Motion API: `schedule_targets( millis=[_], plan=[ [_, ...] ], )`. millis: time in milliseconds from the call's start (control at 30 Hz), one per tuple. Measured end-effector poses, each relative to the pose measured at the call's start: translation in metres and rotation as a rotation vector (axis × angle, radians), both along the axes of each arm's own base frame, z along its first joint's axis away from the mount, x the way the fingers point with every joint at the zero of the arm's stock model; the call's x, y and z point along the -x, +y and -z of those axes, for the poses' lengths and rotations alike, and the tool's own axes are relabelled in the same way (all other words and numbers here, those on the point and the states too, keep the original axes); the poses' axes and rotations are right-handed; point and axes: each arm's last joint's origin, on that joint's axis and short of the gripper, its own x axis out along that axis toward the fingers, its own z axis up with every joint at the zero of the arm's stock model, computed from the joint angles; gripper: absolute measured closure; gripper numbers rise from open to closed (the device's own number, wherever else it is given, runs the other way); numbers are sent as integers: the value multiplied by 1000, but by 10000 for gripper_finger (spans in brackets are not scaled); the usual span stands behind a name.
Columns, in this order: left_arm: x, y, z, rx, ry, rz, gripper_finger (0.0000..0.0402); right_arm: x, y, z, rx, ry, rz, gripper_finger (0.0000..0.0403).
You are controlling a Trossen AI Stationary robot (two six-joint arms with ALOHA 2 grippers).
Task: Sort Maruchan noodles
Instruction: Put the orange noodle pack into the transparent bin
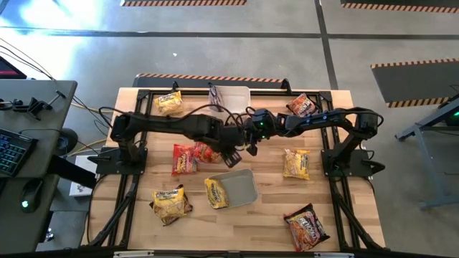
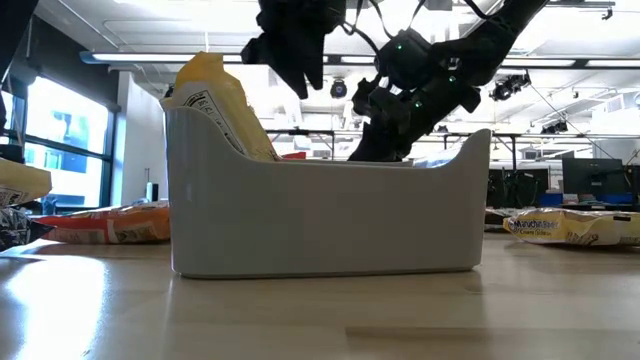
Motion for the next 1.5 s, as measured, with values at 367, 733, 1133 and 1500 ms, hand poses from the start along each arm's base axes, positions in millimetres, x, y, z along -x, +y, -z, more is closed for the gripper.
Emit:
schedule_targets(
  millis=[367, 733, 1133, 1500],
  plan=[
    [18, -11, 18, 72, -312, -30, 320, 0, 0, 0, -4, 2, 3, 403],
    [62, 27, -2, 235, -265, -383, 311, 0, 0, 0, -13, 3, 15, 403],
    [47, 59, 44, 249, -37, -333, 175, 0, 0, 0, -27, 4, 40, 403],
    [37, 67, 68, 233, 34, -309, 160, 0, -1, 0, -23, 2, 44, 403]
  ],
)
